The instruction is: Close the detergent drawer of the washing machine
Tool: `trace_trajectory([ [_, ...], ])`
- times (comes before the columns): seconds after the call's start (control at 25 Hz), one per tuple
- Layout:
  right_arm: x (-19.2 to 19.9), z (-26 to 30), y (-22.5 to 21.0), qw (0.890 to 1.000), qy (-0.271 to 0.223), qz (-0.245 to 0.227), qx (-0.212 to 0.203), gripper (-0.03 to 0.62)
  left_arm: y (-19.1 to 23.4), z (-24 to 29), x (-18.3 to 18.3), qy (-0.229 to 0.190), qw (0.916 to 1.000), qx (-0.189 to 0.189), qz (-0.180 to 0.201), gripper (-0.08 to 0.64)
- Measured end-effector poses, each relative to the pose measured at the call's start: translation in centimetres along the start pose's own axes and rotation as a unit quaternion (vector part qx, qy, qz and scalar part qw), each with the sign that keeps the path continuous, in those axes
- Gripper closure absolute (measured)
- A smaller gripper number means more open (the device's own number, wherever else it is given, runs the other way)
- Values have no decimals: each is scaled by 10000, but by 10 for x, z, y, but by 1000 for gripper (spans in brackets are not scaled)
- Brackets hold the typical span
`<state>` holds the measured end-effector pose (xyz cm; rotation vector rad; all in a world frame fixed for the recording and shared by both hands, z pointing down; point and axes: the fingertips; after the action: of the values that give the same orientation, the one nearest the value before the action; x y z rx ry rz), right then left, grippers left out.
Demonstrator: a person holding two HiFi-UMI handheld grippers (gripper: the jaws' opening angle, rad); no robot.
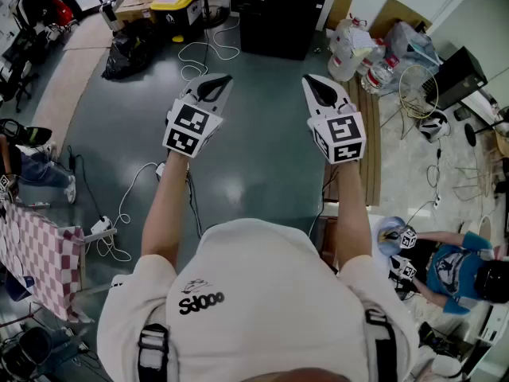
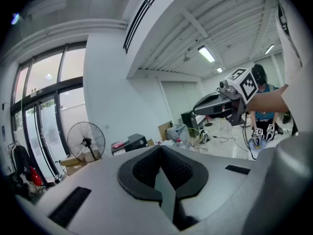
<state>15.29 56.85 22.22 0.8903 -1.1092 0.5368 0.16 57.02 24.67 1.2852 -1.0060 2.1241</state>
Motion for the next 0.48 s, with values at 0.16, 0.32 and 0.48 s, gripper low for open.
trace_trajectory([
  [0.16, 7, -8, -16, 9999, -85, 61, -85, 598, -13, 14, -5, 89, 10000, -19, -14, 541],
  [0.32, 13, -14, -28, 9980, -155, 480, -387, 598, -27, 23, -11, 231, 9996, -128, 138, 541],
  [0.48, 25, -15, -39, 9971, -148, 594, -461, 598, -39, 30, -10, 310, 9994, -174, 40, 541],
])
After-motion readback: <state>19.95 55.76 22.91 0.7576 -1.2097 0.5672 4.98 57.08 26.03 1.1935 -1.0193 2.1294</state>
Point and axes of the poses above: the fingertips, and each gripper's own axes: z forward along the fingers, y to its left, x out of its underside, and after that the axes turned 4 degrees about y, right-handed
